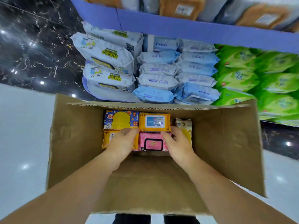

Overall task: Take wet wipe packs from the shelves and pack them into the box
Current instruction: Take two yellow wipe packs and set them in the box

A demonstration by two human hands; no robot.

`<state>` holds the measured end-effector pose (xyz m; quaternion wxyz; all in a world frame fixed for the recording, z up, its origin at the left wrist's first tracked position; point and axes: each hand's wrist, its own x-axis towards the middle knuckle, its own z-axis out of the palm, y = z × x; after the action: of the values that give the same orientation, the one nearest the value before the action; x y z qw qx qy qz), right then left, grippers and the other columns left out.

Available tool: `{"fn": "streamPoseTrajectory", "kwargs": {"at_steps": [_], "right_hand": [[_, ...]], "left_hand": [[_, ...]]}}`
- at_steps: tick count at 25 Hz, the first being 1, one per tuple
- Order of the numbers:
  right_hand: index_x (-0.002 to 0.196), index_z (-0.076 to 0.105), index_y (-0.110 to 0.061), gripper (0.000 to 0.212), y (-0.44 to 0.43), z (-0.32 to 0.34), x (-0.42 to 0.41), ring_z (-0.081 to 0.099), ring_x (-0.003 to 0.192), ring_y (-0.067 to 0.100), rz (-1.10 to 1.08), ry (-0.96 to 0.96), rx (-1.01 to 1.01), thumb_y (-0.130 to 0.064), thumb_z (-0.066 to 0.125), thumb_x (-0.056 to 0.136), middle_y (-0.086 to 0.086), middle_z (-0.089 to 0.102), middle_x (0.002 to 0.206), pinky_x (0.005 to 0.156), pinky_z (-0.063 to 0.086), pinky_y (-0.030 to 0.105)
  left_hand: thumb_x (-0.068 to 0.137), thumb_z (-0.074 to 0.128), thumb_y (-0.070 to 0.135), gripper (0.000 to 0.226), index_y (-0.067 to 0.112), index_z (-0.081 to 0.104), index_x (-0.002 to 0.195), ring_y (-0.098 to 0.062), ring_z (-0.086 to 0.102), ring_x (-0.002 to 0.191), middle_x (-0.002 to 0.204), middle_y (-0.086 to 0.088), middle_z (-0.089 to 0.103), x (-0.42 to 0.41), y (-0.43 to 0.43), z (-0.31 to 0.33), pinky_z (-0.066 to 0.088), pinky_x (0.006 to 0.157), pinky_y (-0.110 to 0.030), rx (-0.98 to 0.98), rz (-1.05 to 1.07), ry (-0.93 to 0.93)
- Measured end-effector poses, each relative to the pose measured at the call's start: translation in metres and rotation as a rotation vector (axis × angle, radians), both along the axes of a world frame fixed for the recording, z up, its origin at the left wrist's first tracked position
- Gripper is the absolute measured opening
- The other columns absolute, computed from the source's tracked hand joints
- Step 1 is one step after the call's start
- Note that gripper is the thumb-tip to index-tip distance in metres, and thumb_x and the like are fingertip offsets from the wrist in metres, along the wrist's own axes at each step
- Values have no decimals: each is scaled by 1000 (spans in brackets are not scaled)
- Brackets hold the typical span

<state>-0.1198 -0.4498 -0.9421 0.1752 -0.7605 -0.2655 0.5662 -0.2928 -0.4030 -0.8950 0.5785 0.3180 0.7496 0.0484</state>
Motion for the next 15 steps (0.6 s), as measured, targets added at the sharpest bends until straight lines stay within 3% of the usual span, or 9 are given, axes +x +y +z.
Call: {"fn": "streamPoseTrajectory", "kwargs": {"at_steps": [1,3,5,6,7,8,11,13,15], "right_hand": [[123,58,-50,58,-4,22,0,64,115,13,-39,24,13,-76,53,71,-16,68,123,104,49,44],[136,51,-45,60,-8,73,0,57,124,12,-89,62,21,-72,51,82,-17,59,136,111,42,41],[141,48,-35,45,-9,133,6,53,119,7,-137,93,33,-53,47,100,-18,53,128,107,37,29],[132,51,-35,30,-11,162,10,55,108,1,-174,102,42,-44,45,104,-20,55,118,100,37,24],[117,54,-37,16,-14,193,15,56,96,-8,-193,100,53,-38,43,106,-23,56,109,93,39,19],[112,56,-37,16,-14,223,19,57,87,-12,-203,99,84,-35,42,107,-24,57,105,84,42,12],[142,49,-24,37,-25,296,34,52,85,-12,-275,54,140,-35,40,108,-13,53,120,62,39,-2],[149,42,-23,44,-33,341,48,52,102,-1,-340,1,185,-37,39,108,-9,51,132,77,37,-1],[151,41,-21,47,-44,392,68,44,129,8,-393,-36,255,-38,40,107,-5,45,151,105,31,17]], "left_hand": [[102,51,44,26,25,59,118,-9,59,92,94,13,63,7,2,26,41,82,-27,3,74,-43],[104,47,46,19,30,57,104,-4,58,85,93,12,64,18,4,74,39,72,-22,9,91,-97],[104,45,46,21,32,58,101,-4,59,87,98,13,65,25,6,118,40,71,-22,43,46,-135],[105,45,44,19,32,59,103,-4,59,89,98,14,64,29,6,142,41,72,-23,70,8,-142],[105,46,42,19,30,61,107,-6,60,94,103,13,65,31,7,168,42,78,-25,109,-32,-154],[104,47,42,24,27,63,113,-10,59,104,113,10,65,34,8,191,42,87,-29,155,-75,-169],[102,47,48,42,20,63,129,-14,53,123,133,4,61,51,12,261,39,104,-38,245,-184,-167],[103,45,47,44,22,58,136,-14,51,121,134,5,57,71,15,309,38,104,-37,282,-258,-189],[104,44,48,43,25,55,139,-16,51,117,135,2,55,98,14,363,40,102,-39,323,-337,-209]]}}
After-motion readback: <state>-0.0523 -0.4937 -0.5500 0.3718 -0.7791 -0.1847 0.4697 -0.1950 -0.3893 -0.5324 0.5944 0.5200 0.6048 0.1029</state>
